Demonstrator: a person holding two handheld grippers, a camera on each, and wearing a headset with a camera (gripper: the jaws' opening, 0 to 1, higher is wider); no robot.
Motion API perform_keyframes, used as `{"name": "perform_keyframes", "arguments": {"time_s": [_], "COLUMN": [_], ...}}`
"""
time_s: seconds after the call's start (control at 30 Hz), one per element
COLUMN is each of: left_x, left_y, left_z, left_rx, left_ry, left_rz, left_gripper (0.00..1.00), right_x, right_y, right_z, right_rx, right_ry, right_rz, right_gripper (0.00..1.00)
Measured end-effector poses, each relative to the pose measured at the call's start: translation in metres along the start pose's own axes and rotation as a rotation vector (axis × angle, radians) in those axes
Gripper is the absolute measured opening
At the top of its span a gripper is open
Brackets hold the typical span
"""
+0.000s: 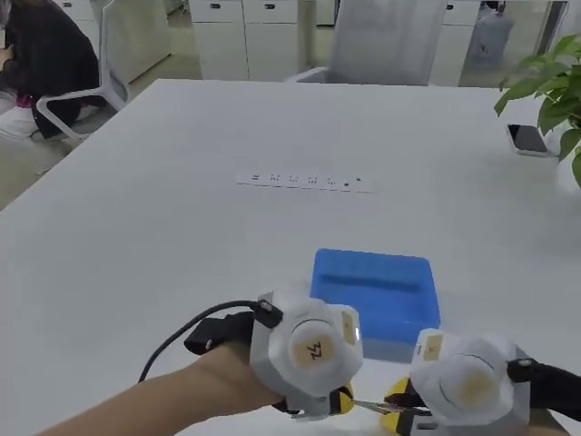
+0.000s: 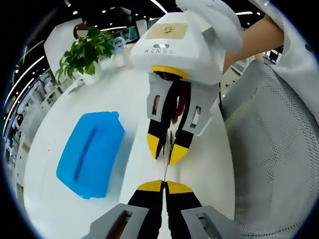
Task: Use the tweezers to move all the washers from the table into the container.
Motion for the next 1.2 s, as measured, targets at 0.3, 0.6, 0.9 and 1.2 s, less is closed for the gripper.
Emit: {"name": "perform_keyframes", "arguments": {"time_s": [0.3, 0.6, 0.9, 1.2], "left_x": [-0.012, -0.005, -0.002, 0.047], "left_y": [-0.007, -0.010, -0.010, -0.028], "left_z": [0.031, 0.028, 0.042, 0.054], "left_rx": [0.030, 0.088, 0.321, 0.681], "left_ry": [0.098, 0.092, 0.097, -0.118], "left_rz": [0.012, 0.014, -0.110, -0.283], "left_gripper": [0.00, 0.00, 0.26, 0.64], "right_x": [-0.004, 0.050, 0.084, 0.093], "right_y": [0.007, 0.025, 0.026, 0.018], "right_z": [-0.005, -0.004, 0.012, 0.020], "right_rx": [-0.109, -0.320, -0.498, -0.513], "right_ry": [-0.018, -0.193, -0.317, -0.329], "right_rz": [0.003, 0.064, 0.154, 0.226], "right_gripper": [0.18, 0.34, 0.50, 0.63]}}
Point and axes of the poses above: the centre of the closed fingertips' face, and the gripper's own axes: x roughly backward along the fingers, y roughly to its left, z roughly out of its underside, the point moved 10 cm from there along x, roughly backward along the fingers, and after that the axes turned 8 degrees about -x, right-handed, at the moved point
